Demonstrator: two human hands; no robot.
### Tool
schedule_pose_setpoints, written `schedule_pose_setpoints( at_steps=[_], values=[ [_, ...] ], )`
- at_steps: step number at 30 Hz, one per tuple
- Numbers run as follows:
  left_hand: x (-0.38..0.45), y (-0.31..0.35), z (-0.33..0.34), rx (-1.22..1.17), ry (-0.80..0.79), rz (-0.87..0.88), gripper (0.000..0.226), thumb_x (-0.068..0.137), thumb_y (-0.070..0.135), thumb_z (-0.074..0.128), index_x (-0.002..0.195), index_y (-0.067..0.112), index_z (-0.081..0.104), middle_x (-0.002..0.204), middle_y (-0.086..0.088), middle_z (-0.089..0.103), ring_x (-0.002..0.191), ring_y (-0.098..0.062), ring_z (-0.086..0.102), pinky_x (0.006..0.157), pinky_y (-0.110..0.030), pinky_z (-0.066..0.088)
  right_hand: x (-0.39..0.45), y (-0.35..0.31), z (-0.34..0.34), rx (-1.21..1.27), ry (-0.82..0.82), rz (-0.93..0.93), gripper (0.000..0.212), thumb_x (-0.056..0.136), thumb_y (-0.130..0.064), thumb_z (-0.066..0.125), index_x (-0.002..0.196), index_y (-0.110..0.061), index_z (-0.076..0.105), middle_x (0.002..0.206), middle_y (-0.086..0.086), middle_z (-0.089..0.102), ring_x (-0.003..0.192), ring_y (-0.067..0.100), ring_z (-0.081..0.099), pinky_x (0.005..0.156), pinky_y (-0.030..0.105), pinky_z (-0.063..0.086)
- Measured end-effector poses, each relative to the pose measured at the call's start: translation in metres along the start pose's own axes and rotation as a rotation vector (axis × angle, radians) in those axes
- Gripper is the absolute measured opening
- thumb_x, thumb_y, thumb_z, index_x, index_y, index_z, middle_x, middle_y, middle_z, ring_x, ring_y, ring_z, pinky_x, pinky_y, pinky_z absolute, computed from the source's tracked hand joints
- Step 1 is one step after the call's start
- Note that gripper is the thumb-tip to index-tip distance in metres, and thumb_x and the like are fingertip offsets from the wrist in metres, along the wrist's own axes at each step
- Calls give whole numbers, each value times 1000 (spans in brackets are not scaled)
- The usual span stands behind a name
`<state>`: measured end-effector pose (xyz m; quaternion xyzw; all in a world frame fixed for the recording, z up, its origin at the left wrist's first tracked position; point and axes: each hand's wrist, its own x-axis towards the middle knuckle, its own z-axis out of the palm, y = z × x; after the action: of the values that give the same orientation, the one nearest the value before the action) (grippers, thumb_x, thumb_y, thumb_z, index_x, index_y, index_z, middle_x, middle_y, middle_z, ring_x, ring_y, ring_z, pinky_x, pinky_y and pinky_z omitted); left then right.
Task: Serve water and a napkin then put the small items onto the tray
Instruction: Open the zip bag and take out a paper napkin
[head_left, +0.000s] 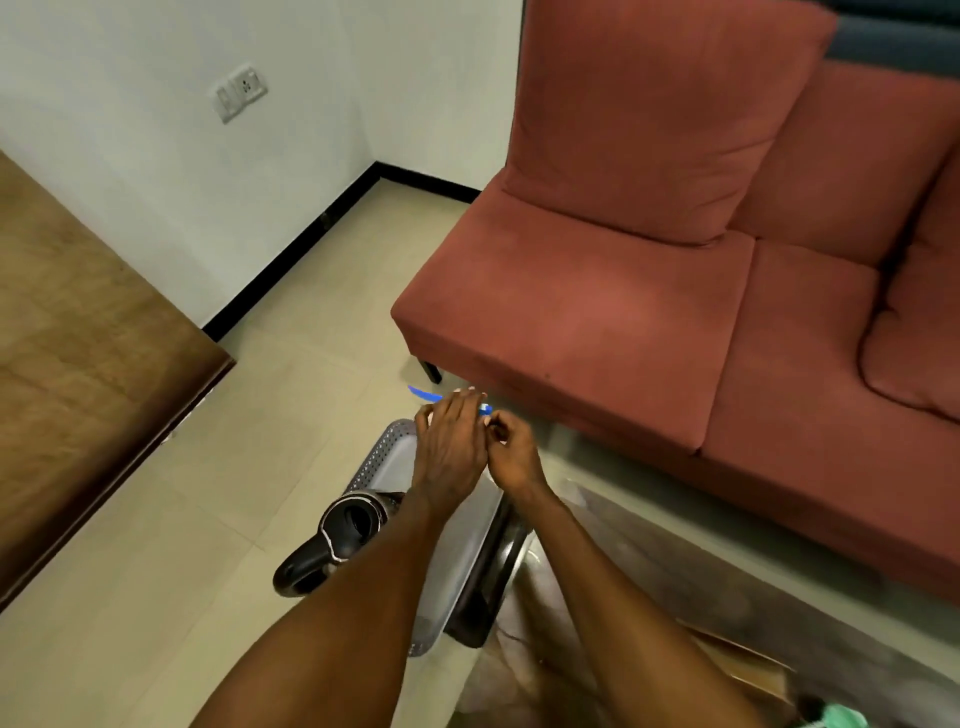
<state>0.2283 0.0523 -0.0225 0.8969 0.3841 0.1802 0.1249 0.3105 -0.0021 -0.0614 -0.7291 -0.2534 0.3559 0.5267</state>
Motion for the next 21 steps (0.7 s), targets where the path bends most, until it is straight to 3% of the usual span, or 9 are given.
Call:
schedule_pose_setpoints(
  at_steps=[3,7,15,18,21],
  values=[
    [-13,40,-42,40,51,103,33,92,20,38,117,19,59,108,1,64,107,-21,58,94,-37,26,-42,-40,-35,14,38,-85,16,82,-20,55,78,-31,66,75,-7,67,74,10,59,79,48,52],
    [-37,110,-91,19,83,103,24,87,11,51,108,18,62,99,-1,62,98,-24,57,92,-41,32,-104,-88,-91,31,95,-177,26,85,3,58,82,-21,68,80,-1,68,78,10,59,78,36,49],
    [-122,288,-187,-428,108,226,18,81,9,51,91,5,65,89,-12,63,84,-32,58,76,-43,43,-268,-146,-241,46,253,-295,12,93,-5,60,92,-13,70,87,1,69,82,10,57,77,30,45],
    [-159,353,-208,-506,68,293,18,77,-2,56,87,4,70,82,-10,63,77,-27,58,66,-29,38,-336,-159,-298,151,408,-334,16,94,-1,56,101,-11,66,99,6,70,92,14,64,84,24,51],
    [-186,406,-224,-544,68,318,18,76,-7,59,85,1,72,82,-14,69,76,-27,62,65,-21,34,-388,-169,-342,165,451,-430,17,95,2,55,103,-7,67,99,7,71,89,11,66,83,17,52]
  ],
)
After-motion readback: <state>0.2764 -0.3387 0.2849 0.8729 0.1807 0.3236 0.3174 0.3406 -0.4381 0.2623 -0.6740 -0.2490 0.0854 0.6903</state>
